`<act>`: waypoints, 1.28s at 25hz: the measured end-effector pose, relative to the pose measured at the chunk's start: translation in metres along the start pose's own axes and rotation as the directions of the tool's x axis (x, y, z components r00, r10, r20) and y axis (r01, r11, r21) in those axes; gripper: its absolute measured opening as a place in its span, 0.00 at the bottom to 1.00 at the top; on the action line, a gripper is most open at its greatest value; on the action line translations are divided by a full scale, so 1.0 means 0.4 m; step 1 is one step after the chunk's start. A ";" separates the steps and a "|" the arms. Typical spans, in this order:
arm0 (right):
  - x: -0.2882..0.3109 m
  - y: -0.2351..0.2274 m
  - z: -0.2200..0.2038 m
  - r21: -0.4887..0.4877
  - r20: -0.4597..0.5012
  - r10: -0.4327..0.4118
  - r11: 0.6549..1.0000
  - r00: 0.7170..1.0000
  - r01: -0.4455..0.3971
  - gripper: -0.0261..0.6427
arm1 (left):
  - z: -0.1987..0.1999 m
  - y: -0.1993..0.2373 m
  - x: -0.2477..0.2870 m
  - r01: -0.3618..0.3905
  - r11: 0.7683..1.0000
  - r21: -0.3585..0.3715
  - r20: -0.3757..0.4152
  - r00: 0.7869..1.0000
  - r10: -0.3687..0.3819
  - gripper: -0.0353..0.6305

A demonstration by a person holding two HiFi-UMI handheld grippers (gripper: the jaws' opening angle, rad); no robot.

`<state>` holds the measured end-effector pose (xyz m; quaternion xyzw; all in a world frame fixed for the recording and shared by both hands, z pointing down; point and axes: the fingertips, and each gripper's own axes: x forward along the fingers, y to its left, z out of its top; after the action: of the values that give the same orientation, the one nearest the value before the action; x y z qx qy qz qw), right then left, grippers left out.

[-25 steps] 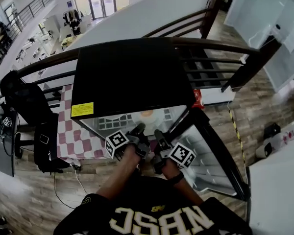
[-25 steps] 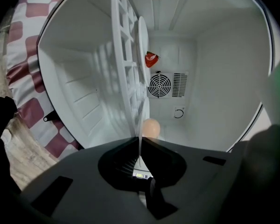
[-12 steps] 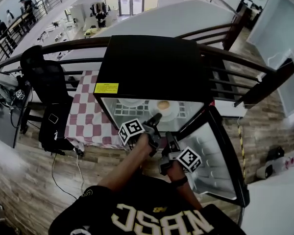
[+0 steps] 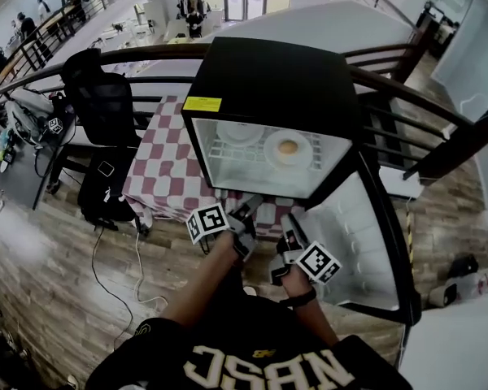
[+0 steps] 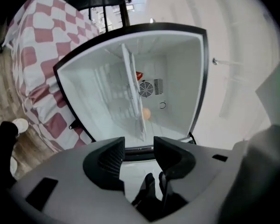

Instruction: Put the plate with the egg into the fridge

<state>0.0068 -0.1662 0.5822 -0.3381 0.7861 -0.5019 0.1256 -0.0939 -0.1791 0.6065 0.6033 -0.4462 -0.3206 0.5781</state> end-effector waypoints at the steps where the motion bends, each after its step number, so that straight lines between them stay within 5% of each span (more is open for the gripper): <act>1: -0.006 0.016 -0.010 -0.047 -0.009 0.015 0.999 1.000 -0.016 0.22 | 0.002 -0.010 -0.031 0.009 0.998 0.057 0.019 1.000 -0.010 0.35; 5: -0.029 0.103 -0.026 -0.307 -0.021 0.056 0.950 0.998 -0.060 0.14 | 0.022 -0.049 -0.162 -0.020 0.960 0.278 0.121 0.992 -0.014 0.20; 8: -0.052 0.178 -0.024 -0.516 -0.024 0.064 0.854 0.998 -0.067 0.11 | 0.031 -0.090 -0.243 -0.085 0.880 0.468 0.190 0.982 -0.006 0.12; 10: -0.061 0.213 -0.016 -0.611 -0.010 0.066 0.790 0.998 -0.059 0.10 | 0.030 -0.132 -0.276 -0.129 0.782 0.610 0.216 0.976 -0.008 0.11; 14: -0.068 0.245 -0.003 -0.719 0.023 0.041 0.694 0.999 -0.012 0.09 | 0.009 -0.236 -0.304 -0.185 0.537 0.823 0.246 0.968 -0.044 0.09; 16: -0.073 0.256 -0.004 -0.746 0.033 0.031 0.666 0.999 0.004 0.08 | 0.000 -0.277 -0.316 -0.204 0.457 0.866 0.265 0.961 -0.074 0.09; 18: -0.082 0.265 -0.004 -0.764 0.043 0.025 0.645 0.999 0.017 0.08 | -0.011 -0.306 -0.325 -0.216 0.404 0.889 0.278 0.955 -0.100 0.09; 22: -0.099 0.275 0.008 -0.805 0.087 0.023 0.591 0.996 0.057 0.08 | -0.025 -0.337 -0.325 -0.237 0.342 0.909 0.296 0.946 -0.133 0.09; 32: -0.092 0.307 -0.005 -0.819 0.100 0.038 0.571 0.994 0.061 0.08 | -0.015 -0.353 -0.336 -0.292 0.286 0.913 0.336 0.935 -0.115 0.09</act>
<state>-0.0167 -0.1077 0.4704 -0.3890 0.9191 -0.0627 -0.0066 -0.1181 -0.0640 0.4510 0.7362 -0.6734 -0.0565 0.0355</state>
